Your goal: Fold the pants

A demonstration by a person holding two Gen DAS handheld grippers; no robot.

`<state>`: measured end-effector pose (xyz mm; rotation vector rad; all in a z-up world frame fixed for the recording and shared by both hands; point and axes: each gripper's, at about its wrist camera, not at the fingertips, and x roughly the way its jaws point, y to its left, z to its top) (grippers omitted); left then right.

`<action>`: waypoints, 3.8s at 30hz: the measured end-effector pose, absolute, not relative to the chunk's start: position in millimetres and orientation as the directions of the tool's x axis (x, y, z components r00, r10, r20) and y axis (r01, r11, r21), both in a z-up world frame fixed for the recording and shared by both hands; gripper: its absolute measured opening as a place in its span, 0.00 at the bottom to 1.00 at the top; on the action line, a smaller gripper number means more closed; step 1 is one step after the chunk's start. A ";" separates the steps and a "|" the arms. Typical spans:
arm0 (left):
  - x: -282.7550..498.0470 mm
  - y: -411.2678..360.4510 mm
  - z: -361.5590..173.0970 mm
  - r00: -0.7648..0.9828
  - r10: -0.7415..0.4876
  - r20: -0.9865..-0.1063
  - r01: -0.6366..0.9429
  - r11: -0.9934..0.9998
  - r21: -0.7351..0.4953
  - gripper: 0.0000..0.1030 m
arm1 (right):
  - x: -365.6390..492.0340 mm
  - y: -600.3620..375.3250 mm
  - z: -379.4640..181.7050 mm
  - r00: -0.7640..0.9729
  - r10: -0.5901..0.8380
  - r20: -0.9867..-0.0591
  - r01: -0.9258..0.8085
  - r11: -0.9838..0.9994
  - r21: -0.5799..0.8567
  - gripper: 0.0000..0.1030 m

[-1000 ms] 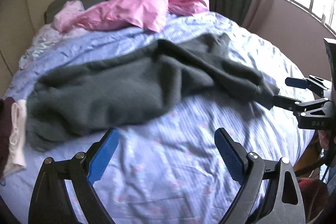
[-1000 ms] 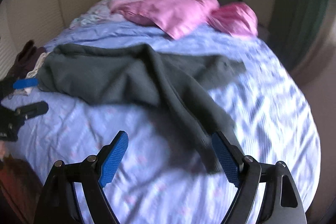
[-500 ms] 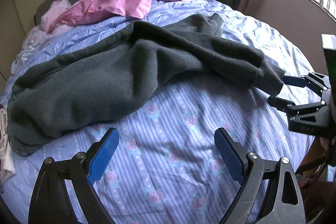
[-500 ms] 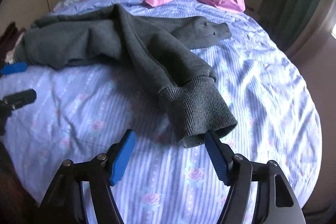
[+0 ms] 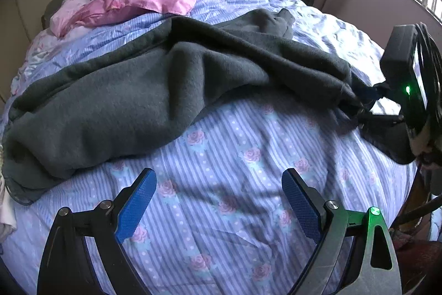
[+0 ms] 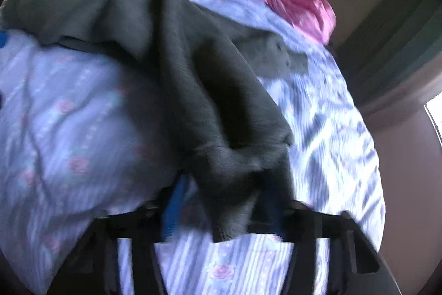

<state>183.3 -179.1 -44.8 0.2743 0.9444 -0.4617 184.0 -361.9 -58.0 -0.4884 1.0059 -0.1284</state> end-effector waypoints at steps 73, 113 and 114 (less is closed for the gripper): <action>248.2 -20.3 24.4 0.708 -0.170 -0.685 0.351 0.927 0.132 0.86 | 221.8 -233.7 38.3 0.888 -0.053 -0.457 -0.192 0.859 -0.474 0.74; 377.6 103.0 5.4 0.649 0.015 -0.761 -0.018 1.000 0.005 0.37 | 287.9 -141.9 -43.5 0.547 0.091 -0.833 -0.355 0.926 -0.132 0.70; 386.7 105.3 5.0 0.639 0.020 -0.769 -0.030 1.000 0.001 0.37 | 298.8 -142.9 -39.5 0.543 0.094 -0.834 -0.349 0.929 -0.122 0.70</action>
